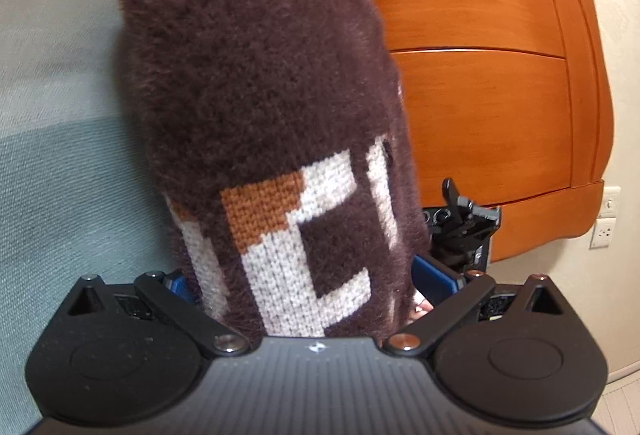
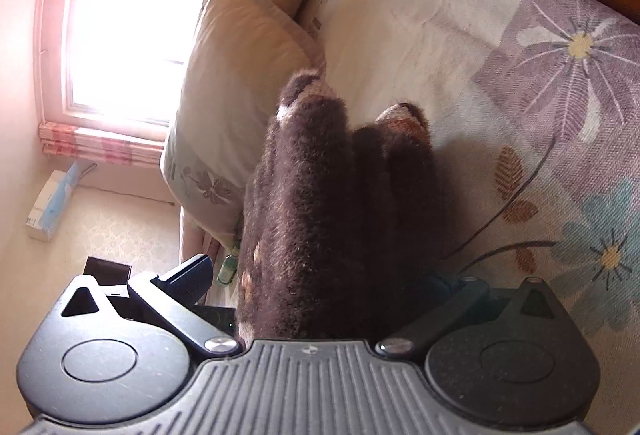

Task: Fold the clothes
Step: 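Lift the folded sweater with both grippers and carry it toward the headboard, then lower the sweater onto the bed by the headboard and open both grippers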

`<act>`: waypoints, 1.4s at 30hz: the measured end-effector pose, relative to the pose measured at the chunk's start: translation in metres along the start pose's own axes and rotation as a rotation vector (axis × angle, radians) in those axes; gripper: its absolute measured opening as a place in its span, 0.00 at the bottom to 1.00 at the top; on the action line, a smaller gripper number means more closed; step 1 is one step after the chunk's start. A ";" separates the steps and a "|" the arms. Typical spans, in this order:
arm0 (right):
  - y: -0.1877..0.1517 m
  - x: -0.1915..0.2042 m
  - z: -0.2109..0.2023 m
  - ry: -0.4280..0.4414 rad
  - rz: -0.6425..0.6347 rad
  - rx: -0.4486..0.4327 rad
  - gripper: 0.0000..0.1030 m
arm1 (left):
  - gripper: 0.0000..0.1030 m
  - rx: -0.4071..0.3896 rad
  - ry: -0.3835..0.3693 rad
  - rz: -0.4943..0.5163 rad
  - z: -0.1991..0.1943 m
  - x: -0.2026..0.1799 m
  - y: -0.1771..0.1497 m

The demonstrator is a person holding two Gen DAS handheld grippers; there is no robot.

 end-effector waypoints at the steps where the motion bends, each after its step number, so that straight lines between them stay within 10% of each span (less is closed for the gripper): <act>1: 0.001 -0.002 -0.002 -0.018 0.001 -0.010 1.00 | 0.98 0.005 0.004 0.003 -0.004 0.003 -0.002; 8: -0.001 0.013 -0.049 -0.145 -0.078 -0.149 1.00 | 0.99 -0.059 0.074 0.142 -0.076 -0.001 -0.026; 14: -0.048 0.094 -0.043 -0.333 -0.434 -0.196 1.00 | 0.99 -0.140 0.480 0.361 -0.135 -0.011 -0.062; 19: -0.094 0.116 0.005 -0.542 -0.745 -0.172 1.00 | 0.99 -0.121 0.635 0.489 -0.118 -0.036 -0.109; 28: -0.109 0.091 0.027 -0.798 -0.819 -0.180 1.00 | 0.99 -0.171 0.749 0.522 -0.097 -0.060 -0.128; 35: -0.149 0.085 0.055 -0.739 -0.822 -0.132 1.00 | 0.99 -0.205 0.773 0.552 -0.099 -0.070 -0.127; 42: -0.117 0.152 0.065 -0.735 -0.888 -0.201 1.00 | 0.99 -0.300 0.833 0.605 -0.114 -0.080 -0.123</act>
Point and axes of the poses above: each gripper's, at about its wrist camera, not at the fingertips, and z roughly the way its jaws point, x to its left, y to its top, the point moved 5 cm from there along z, roughly the way its jaws point, and after that the axes turned 1 degree about -y, right-handed, at the moved point
